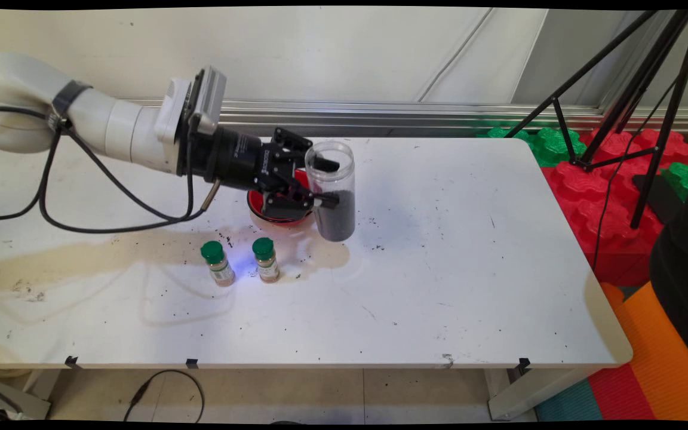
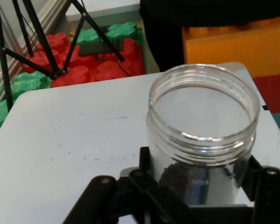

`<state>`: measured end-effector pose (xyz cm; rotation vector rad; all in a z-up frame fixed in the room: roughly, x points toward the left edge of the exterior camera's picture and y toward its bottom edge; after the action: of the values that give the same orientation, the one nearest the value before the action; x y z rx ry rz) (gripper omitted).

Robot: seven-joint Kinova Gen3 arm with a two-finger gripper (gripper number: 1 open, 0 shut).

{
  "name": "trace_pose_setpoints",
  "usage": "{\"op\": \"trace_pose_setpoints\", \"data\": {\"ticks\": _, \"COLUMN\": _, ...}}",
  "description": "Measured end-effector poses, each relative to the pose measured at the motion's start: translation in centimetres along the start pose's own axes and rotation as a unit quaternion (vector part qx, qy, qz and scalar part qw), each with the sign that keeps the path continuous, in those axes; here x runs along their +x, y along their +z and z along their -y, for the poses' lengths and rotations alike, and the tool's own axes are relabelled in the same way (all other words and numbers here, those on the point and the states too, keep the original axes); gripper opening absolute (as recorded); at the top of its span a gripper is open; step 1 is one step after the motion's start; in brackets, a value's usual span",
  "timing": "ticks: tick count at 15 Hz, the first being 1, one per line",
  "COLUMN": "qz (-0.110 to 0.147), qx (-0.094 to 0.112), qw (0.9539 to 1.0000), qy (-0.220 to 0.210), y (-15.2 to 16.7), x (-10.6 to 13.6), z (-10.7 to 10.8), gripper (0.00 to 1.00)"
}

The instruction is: Place the picked object on the table

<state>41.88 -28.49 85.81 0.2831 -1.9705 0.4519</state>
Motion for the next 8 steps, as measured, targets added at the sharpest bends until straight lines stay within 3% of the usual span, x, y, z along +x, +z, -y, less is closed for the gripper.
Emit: {"op": "trace_pose_setpoints", "data": {"ticks": 8, "qz": 0.003, "qx": -0.017, "qw": 0.9998, "qy": 0.007, "y": 0.5, "x": -2.7, "z": -0.5, "gripper": 0.00}}
